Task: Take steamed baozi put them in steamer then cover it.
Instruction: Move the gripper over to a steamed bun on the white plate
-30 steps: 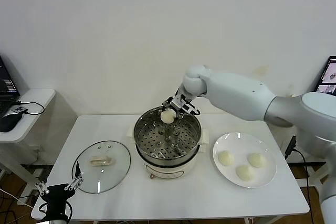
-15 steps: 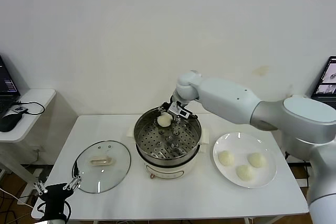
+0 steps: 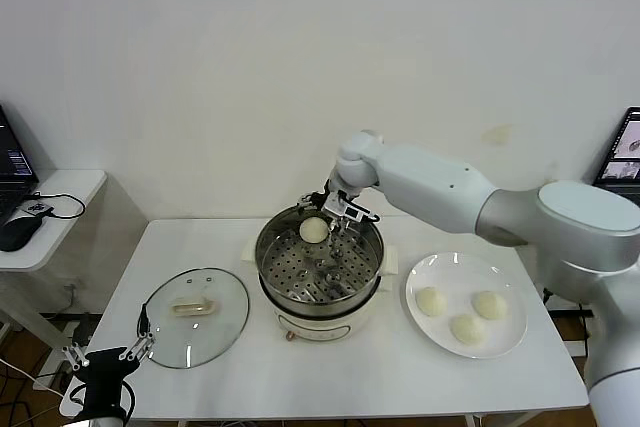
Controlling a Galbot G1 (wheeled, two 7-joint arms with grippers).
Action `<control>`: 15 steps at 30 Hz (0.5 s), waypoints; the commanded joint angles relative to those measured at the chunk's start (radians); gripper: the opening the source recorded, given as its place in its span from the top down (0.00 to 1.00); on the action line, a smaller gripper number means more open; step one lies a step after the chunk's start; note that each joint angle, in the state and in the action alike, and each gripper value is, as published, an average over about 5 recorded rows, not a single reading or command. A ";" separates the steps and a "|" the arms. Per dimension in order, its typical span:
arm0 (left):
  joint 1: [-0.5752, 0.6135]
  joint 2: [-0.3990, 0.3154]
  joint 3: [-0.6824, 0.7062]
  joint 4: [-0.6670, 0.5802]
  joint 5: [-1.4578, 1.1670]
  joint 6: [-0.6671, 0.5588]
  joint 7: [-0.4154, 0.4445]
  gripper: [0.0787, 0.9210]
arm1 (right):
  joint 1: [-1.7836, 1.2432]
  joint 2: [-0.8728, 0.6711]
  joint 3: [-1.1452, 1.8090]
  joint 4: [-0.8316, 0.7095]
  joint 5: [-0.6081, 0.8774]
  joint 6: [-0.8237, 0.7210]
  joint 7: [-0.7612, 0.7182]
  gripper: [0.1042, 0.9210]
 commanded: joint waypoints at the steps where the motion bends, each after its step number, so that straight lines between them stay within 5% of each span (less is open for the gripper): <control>1: -0.003 0.004 -0.009 -0.001 -0.008 0.002 0.000 0.12 | 0.144 -0.222 -0.014 0.289 0.340 -0.382 -0.108 0.12; 7: -0.016 0.010 -0.009 -0.009 -0.012 0.011 0.004 0.12 | 0.175 -0.460 0.046 0.426 0.404 -0.622 -0.152 0.12; 15: -0.020 0.017 0.005 -0.017 -0.010 0.021 0.007 0.12 | 0.139 -0.793 0.056 0.618 0.416 -0.726 -0.169 0.12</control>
